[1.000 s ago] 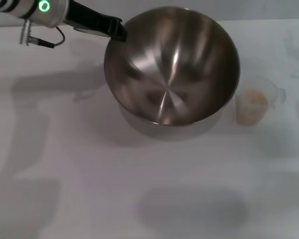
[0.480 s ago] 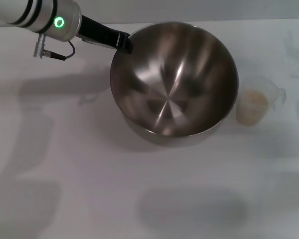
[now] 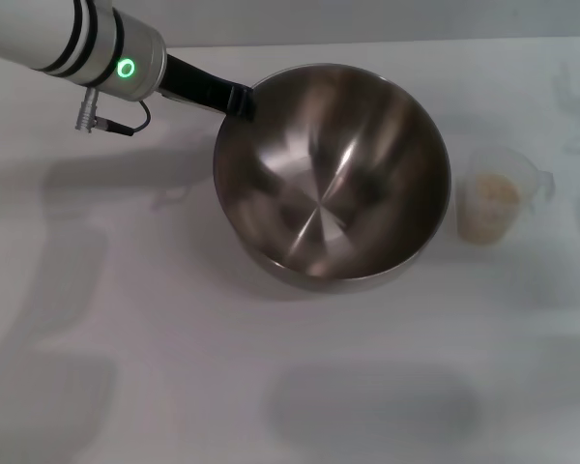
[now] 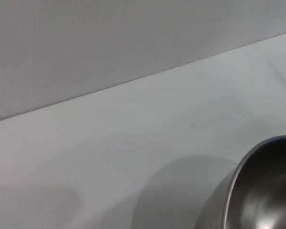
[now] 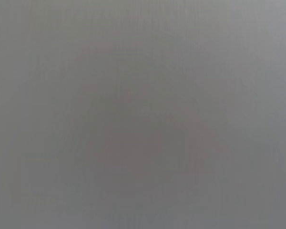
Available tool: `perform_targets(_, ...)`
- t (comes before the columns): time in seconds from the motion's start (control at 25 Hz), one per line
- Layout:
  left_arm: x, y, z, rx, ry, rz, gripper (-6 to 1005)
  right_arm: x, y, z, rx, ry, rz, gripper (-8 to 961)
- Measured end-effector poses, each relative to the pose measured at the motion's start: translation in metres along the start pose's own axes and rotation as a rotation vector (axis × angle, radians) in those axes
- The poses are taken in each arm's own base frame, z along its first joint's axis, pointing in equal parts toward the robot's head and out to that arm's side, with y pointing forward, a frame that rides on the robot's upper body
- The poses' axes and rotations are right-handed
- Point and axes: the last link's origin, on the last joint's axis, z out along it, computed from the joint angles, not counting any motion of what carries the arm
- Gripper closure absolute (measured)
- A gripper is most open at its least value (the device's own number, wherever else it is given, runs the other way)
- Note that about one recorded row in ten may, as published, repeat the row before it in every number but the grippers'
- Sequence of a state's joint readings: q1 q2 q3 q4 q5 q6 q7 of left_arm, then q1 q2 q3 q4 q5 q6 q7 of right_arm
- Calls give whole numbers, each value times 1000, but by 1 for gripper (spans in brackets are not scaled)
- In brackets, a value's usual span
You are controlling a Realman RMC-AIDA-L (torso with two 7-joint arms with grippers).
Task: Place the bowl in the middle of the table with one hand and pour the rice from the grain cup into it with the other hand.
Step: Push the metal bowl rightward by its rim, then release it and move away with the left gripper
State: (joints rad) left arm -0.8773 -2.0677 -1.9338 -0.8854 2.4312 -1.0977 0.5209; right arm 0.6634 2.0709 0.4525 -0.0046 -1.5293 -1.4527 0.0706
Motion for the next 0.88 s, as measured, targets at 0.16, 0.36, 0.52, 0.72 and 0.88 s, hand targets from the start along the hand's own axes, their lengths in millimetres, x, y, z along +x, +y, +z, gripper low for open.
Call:
perform_targets(0.16, -1, 0, 1, 4, -1, 3, 939, 0, 0, 0, 0, 0, 1, 311)
perform_targets(0.36, -2, 0, 4, 9, -5, 8, 939, 0, 1, -1, -1, 1, 3, 311)
perform_targets(0.52, -3, 0, 4, 9, -5, 15, 939, 1, 1, -1, 0, 2, 4, 311)
perform_targets(0.72, -2, -2, 4, 14, 2, 13, 932, 1, 1, -1, -1, 2, 5, 311)
perform_targets(0.88, -2, -4, 5, 18, 8, 5, 902, 0, 1, -1, -2, 2, 5, 311)
